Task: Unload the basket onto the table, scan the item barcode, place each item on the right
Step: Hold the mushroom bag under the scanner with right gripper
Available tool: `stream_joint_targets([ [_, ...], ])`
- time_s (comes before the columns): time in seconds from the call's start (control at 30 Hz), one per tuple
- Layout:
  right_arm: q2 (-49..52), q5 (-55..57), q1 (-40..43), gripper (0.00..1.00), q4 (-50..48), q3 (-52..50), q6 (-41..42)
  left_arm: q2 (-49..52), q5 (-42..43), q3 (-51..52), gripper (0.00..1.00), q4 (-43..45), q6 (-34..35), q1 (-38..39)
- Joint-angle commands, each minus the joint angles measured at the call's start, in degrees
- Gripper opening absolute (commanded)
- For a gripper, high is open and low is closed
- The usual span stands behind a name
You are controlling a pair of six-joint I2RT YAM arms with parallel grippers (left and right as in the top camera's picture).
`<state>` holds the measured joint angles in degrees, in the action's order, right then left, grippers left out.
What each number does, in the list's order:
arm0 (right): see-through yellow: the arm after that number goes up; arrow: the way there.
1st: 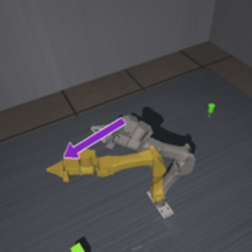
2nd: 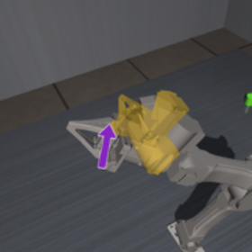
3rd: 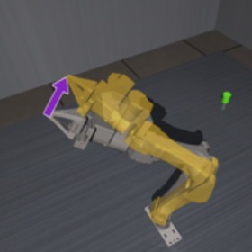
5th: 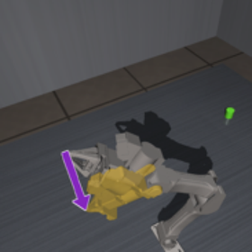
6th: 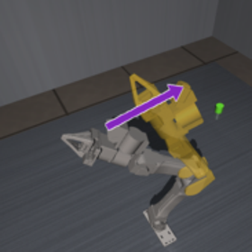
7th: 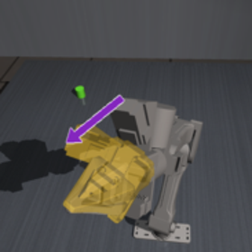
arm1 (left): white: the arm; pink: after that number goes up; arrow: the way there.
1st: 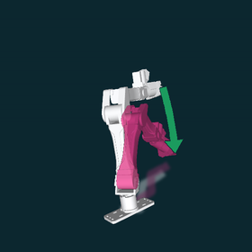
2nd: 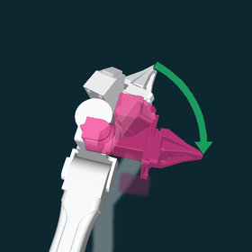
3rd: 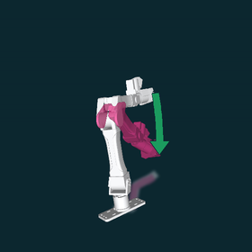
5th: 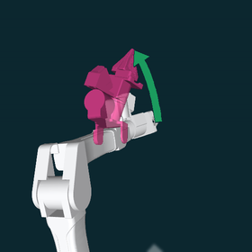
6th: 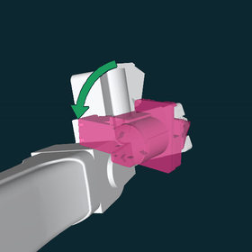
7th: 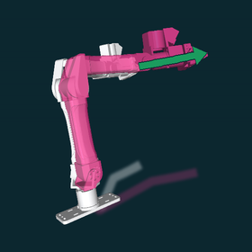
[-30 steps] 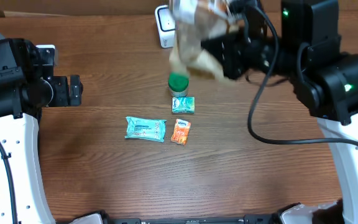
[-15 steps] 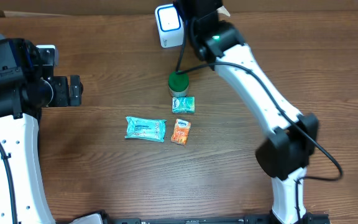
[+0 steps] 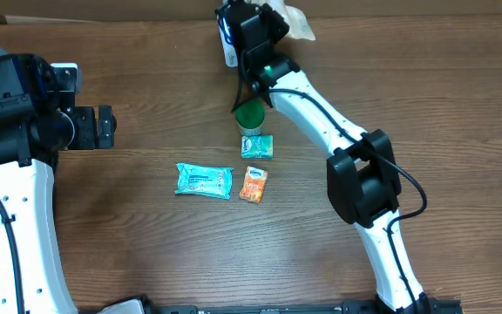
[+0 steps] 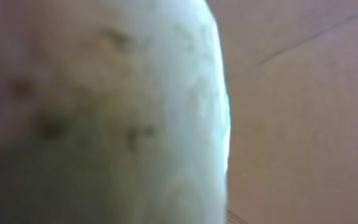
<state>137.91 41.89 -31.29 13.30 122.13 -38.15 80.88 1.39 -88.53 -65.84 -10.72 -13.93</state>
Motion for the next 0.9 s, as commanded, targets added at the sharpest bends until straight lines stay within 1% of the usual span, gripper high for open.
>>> stream_joint_targets([
  [0.0, 0.76, 4.00, -0.48, 0.04, -1.36, 0.09, -1.33, -0.68, -0.35, -1.36, 1.00, 0.04, -0.87, -0.31],
  [0.17, 2.34, 4.57, -0.92, 0.04, -1.01, 0.09, -1.33, -0.68, -0.35, -1.36, 1.00, 0.04, -0.87, -0.31],
  [0.67, 2.25, 5.66, -1.62, 0.04, 1.40, 0.09, -1.40, -0.68, -0.33, -1.36, 0.99, 0.04, -0.87, -0.28],
  [0.8, 0.13, 5.29, -1.81, 0.04, 3.61, 0.11, -1.33, -0.68, -0.33, -1.36, 1.00, 0.04, -0.87, -0.28],
  [0.87, -3.67, 2.97, -1.81, 0.04, 6.23, 0.11, -1.29, -0.66, -0.33, -1.36, 1.00, 0.04, -0.87, -0.28],
])
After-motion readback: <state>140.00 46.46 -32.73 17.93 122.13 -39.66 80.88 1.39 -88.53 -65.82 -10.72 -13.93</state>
